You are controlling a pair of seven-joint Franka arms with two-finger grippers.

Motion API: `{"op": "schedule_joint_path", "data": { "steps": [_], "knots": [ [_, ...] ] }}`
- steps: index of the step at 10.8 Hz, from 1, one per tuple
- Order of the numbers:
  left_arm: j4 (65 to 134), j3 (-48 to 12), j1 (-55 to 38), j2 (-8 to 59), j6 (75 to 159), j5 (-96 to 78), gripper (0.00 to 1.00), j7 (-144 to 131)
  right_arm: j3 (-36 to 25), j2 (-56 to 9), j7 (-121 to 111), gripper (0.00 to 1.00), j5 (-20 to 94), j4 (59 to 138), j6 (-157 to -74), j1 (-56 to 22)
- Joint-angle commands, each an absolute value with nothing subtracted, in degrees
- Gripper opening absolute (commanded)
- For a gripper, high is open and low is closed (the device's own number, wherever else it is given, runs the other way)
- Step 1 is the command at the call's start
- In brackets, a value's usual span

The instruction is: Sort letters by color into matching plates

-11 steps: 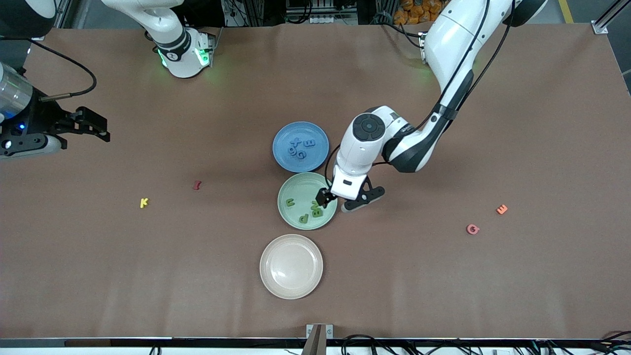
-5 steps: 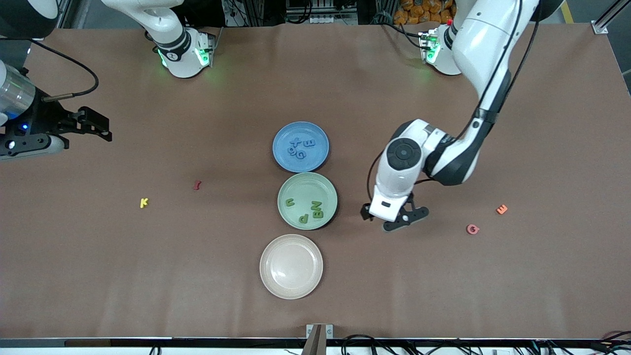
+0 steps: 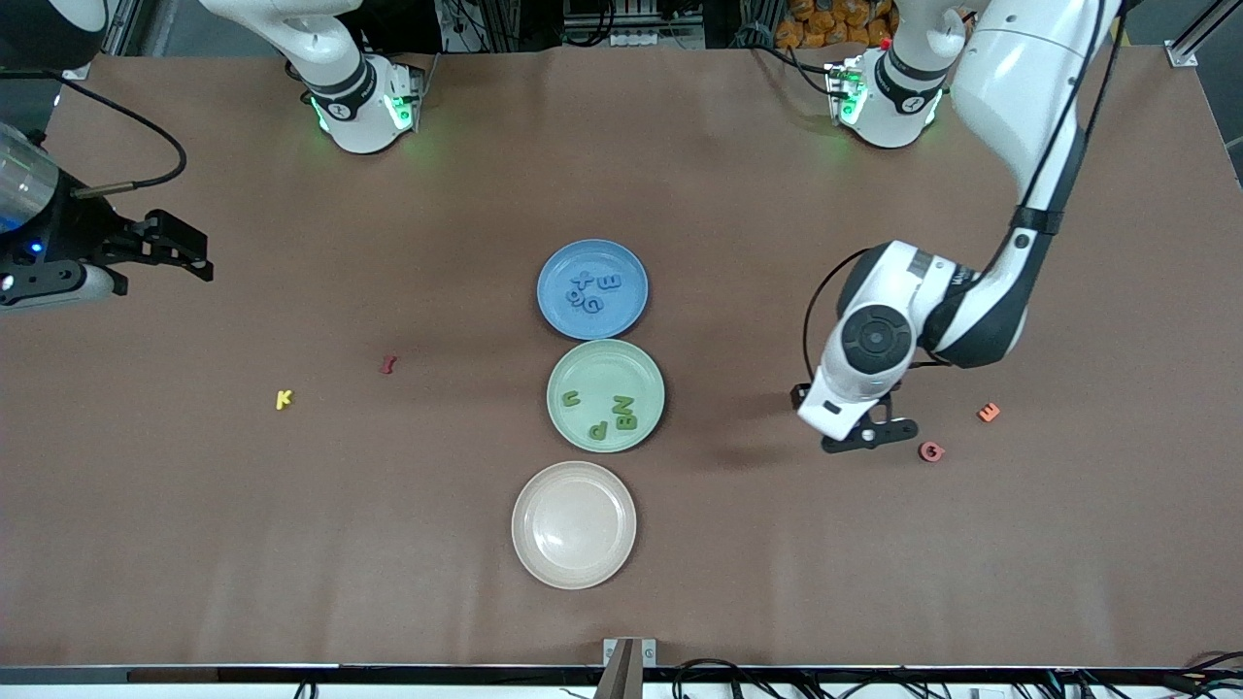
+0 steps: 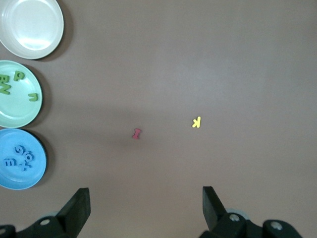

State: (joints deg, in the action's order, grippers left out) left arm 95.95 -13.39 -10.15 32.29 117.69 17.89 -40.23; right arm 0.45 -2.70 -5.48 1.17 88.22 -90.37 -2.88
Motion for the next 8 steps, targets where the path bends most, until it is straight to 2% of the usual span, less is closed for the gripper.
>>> {"op": "schedule_joint_path", "data": {
  "steps": [1, 3, 5, 6, 8],
  "knots": [
    [109.3, -19.8, -0.2, 23.6, 124.7, 19.1, 1.0, -36.8, 0.3, -1.2, -5.7, 1.0, 1.4, 88.5, -92.5, -2.2],
    [119.2, -25.2, 7.9, 18.0, 132.7, 19.2, 1.0, -35.9, -0.1, -1.1, -5.9, 1.0, 1.4, 88.5, -93.4, -2.2],
    [128.6, -26.7, 10.5, 13.7, 142.9, 19.1, 1.0, -36.5, -2.2, -1.1, -6.8, 1.0, 2.8, 88.5, -94.2, -2.4],
    [131.1, -26.7, 10.5, 12.8, 146.3, 19.1, 1.0, -37.3, -2.2, -1.1, -6.8, 1.0, 3.2, 88.5, -94.2, -2.4],
    [131.1, -26.8, 10.5, 12.5, 146.7, 19.1, 1.0, -37.4, -2.3, -1.1, -6.8, 1.0, 3.2, 88.5, -94.2, -2.4]
  ]
}}
